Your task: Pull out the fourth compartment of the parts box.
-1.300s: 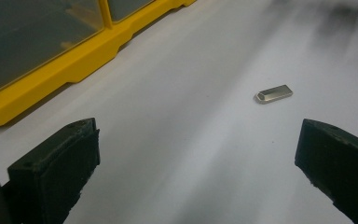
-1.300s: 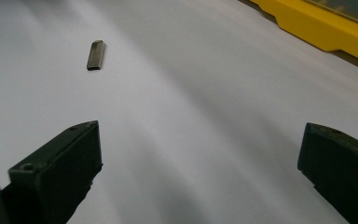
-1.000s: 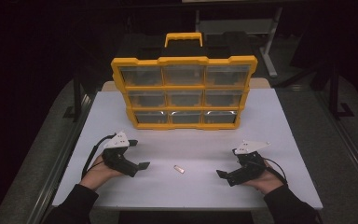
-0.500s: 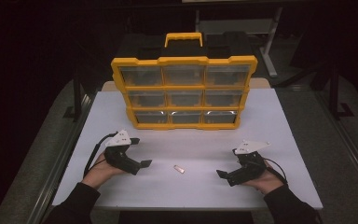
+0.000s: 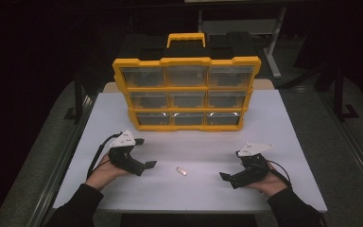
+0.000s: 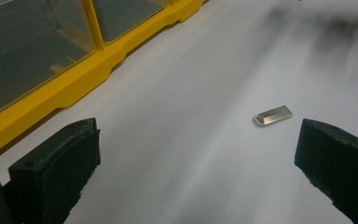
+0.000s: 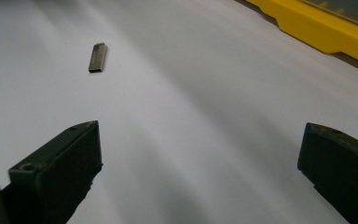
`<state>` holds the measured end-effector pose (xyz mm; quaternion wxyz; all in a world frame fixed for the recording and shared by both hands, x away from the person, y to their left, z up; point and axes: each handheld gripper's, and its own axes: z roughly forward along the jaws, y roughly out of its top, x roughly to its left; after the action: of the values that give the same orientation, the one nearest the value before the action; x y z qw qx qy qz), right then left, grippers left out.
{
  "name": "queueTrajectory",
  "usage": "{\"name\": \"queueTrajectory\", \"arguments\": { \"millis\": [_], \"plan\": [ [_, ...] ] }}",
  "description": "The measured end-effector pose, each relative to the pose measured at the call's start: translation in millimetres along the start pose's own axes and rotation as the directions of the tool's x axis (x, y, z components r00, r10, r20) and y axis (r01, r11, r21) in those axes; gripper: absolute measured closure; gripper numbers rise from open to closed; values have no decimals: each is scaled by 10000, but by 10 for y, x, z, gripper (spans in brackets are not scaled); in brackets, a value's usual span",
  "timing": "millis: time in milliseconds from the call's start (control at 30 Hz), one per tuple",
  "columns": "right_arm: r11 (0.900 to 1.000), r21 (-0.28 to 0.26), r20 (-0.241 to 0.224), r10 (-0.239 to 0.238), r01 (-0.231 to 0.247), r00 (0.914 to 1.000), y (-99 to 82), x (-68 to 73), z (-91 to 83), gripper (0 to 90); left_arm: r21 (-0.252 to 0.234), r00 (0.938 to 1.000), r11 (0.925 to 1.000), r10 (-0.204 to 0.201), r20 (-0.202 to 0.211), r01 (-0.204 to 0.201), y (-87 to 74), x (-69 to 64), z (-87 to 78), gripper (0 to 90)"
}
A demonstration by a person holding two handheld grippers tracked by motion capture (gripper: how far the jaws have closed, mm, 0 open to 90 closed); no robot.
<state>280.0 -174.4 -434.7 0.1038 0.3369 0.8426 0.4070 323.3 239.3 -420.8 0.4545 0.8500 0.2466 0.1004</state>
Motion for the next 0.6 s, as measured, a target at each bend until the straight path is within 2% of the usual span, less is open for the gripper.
{"name": "queueTrajectory", "arguments": {
  "millis": [600],
  "plan": [
    [10000, 20, -26, -6, 6, 10000, -3, 3, -1, 0, -30, 10000, 10000, 70, 15, -70, 55, 5, 67, 0]
  ]
}}
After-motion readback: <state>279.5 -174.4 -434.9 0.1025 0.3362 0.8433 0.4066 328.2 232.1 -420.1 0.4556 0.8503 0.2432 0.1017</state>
